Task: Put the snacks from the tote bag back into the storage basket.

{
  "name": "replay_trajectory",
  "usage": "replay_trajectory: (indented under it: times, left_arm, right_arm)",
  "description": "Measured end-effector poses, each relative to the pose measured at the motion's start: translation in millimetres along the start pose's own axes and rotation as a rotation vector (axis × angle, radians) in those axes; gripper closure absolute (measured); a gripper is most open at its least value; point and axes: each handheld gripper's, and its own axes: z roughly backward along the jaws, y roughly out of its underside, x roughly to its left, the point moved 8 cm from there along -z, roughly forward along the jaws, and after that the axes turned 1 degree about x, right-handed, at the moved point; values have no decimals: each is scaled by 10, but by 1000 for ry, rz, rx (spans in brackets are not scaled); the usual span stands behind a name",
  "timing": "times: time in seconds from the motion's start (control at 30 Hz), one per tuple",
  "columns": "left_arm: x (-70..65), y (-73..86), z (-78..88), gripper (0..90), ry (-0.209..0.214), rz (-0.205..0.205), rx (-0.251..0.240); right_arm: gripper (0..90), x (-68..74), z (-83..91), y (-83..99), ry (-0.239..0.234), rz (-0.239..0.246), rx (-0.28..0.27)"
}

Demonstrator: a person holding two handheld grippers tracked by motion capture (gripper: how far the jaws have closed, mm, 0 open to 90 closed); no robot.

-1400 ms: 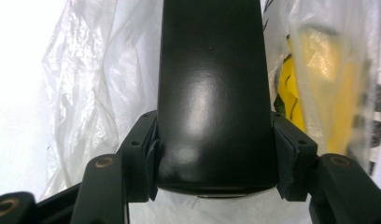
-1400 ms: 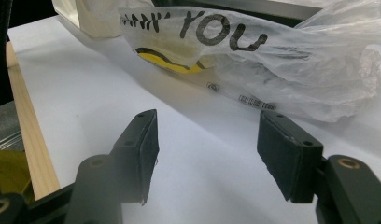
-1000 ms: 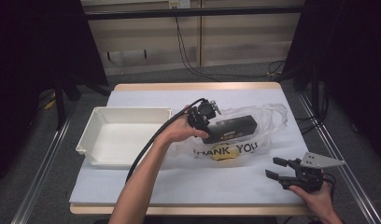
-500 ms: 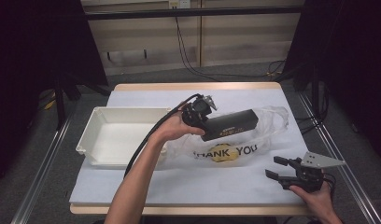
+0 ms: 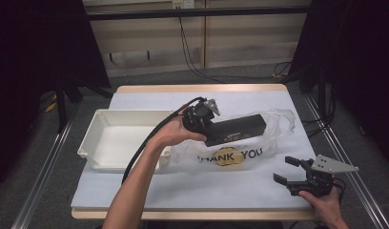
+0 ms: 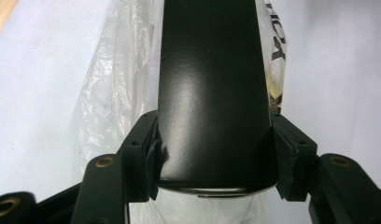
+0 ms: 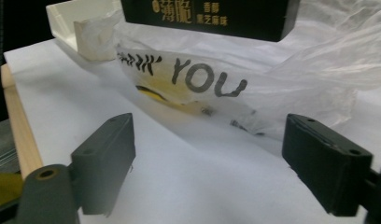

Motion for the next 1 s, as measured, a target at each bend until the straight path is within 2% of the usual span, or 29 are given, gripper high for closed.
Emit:
replay_trajectory:
  times: [0.17, 0.3, 0.37, 0.47, 0.67, 0.73, 0.9, 1.0]
  left_arm:
    - [-21, 30, 104, 431, -10, -17, -5]
    - [-8, 83, 201, 432, -17, -7, -23]
    - [-5, 119, 249, 432, -17, -10, -14]
    - [-14, 140, 320, 432, -20, -7, -43]
    - [-94, 174, 467, 431, -24, -41, -49]
    - [-81, 203, 496, 431, -32, -33, -60]
    - [-19, 333, 579, 431, -40, -15, -42]
    - [36, 416, 661, 432, -47, 11, -55]
  right_arm:
    - [69, 14, 5, -27, -8, -4, -18]
    - [25, 7, -1, -24, -9, 5, -16]
    - [6, 4, -3, -25, -8, 9, -18]
    - [1, 16, -21, -20, -14, 13, -12]
    - [5, -10, -57, 6, 11, -5, 11]
    - [11, -25, -59, -5, 34, -4, -3]
    - [3, -40, -68, 10, 62, 17, -1]
    - [4, -40, -61, 17, 71, 19, -13]
